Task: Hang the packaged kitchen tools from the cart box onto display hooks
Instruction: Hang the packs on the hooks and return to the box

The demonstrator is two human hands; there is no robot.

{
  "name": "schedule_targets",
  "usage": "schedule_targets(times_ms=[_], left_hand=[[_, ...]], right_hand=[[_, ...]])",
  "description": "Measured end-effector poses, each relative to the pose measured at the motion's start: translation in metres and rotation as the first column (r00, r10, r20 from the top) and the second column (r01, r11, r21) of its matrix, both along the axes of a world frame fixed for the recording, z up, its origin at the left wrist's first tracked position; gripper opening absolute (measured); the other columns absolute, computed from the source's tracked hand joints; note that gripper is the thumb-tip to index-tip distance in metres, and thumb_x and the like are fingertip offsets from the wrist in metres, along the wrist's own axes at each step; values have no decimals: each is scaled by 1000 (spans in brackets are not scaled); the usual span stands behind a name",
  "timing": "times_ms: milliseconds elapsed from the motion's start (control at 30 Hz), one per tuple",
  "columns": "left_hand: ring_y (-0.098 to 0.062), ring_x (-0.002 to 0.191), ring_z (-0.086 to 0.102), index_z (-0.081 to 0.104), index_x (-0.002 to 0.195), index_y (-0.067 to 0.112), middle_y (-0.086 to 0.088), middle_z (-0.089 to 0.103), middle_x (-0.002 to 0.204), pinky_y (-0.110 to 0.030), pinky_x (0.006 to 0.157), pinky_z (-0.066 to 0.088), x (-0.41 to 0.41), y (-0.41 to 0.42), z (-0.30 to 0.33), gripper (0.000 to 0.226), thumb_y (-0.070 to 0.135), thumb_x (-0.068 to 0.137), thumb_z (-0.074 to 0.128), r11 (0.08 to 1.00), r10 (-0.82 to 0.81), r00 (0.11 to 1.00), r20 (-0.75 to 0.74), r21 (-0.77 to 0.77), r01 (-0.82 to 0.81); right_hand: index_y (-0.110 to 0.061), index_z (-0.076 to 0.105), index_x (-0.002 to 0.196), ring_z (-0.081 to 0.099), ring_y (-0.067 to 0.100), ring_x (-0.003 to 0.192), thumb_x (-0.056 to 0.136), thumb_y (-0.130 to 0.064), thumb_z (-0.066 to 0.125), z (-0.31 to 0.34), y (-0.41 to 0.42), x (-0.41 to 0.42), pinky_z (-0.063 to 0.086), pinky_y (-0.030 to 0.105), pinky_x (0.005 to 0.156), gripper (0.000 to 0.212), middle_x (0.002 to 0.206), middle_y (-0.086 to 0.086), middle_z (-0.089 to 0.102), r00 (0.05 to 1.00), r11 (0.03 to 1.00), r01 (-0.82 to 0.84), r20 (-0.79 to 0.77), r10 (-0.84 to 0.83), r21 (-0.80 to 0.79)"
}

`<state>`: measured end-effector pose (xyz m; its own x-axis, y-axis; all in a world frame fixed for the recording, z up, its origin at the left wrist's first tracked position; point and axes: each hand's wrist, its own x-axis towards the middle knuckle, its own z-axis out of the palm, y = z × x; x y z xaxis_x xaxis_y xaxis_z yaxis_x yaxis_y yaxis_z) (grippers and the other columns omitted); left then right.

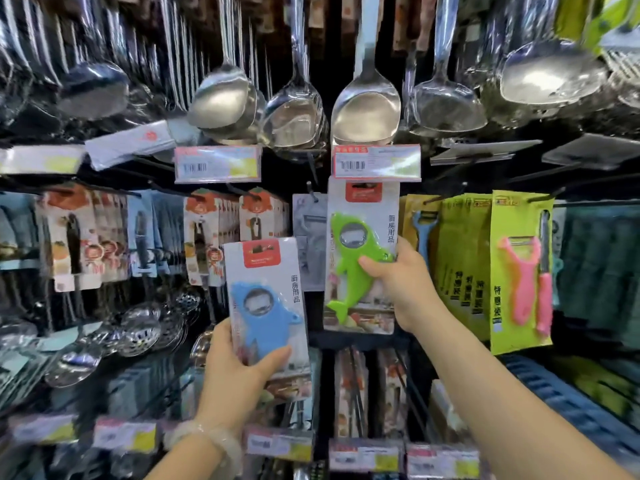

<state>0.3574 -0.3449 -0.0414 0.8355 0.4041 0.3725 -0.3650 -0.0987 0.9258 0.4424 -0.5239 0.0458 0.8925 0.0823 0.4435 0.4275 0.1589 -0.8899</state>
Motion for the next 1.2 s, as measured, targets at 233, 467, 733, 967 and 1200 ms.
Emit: schedule_targets(times_ms=[233,467,733,967,1200], left_hand=[[-10,94,62,48,94,32,7,62,102,-31,79,50,-2,-1,-1,50,2,69,78,999,-36,999,2,2,36],[-9,93,62,47,98,32,7,62,103,-30,79,52,1,-4,0,52,1,69,77,1000,-12,1000,9,7,12],[-17,91,65,46,96,34,3,64,103,-39,75,55,8,-12,-2,54,-1,69,78,1000,-1,1000,3,0,1],[-17,96,63,47,96,35,3,65,105,-35,82,52,6,-10,-6,55,2,67,79,1000,22,1000,4,-12,-22],[-19,95,63,47,99,33,1,64,106,-28,66,51,5,-5,-9,54,0,68,78,998,42,999,14,-51,-41]], right_hand=[[-25,35,138,68,18,94,83,10,58,-3,-10,-4,58,35,78,69,111,-3,64,996,992,-63,72,55,109],[-36,45,132,61,15,112,84,6,59,-9,-17,-5,53,37,92,64,141,-5,46,993,990,-72,97,61,117],[-36,40,137,63,46,91,86,1,58,-2,-20,-14,53,48,89,66,139,-17,43,992,998,43,120,-38,-35],[-33,31,144,47,31,61,89,-8,57,1,-17,-26,53,46,76,65,130,7,50,966,962,199,205,-160,-188],[-27,31,145,59,46,101,88,-12,61,10,-21,-29,49,59,84,66,106,-32,46,969,951,204,187,-162,-231]])
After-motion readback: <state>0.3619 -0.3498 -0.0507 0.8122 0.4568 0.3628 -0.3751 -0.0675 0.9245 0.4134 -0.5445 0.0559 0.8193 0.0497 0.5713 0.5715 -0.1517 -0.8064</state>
